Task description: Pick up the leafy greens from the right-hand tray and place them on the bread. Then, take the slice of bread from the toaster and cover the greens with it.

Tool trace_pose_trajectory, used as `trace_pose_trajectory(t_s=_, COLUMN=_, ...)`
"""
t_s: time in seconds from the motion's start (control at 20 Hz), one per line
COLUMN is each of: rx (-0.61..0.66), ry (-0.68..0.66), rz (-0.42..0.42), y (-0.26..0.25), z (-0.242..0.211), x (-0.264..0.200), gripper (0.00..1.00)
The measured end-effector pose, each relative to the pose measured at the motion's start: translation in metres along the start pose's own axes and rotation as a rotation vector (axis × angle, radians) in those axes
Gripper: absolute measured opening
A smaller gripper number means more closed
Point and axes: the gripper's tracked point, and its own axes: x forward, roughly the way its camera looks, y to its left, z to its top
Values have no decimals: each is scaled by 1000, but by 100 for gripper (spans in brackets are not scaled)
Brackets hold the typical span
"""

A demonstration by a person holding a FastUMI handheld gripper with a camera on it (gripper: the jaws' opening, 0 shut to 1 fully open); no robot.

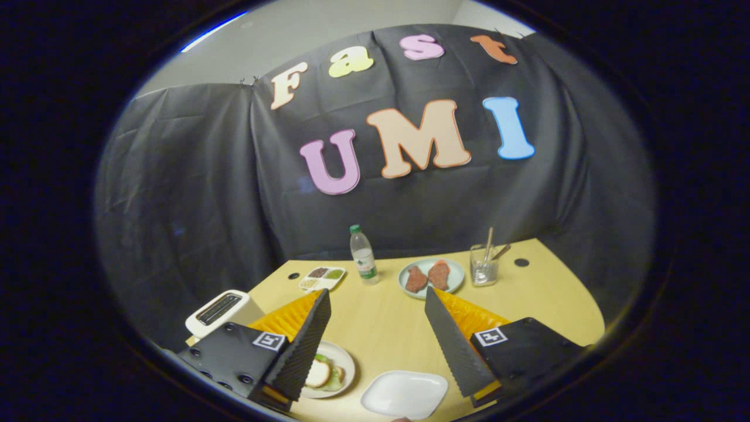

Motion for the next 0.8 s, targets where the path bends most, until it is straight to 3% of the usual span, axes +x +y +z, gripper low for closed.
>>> trace_pose_trajectory(t_s=0.5, rx=-148, ry=-259, rz=-157, y=-25, z=95, x=-34, gripper=100)
trace_pose_trajectory(t_s=0.8, rx=-154, ry=-334, rz=-202, y=-34, z=118, x=-47, gripper=100)
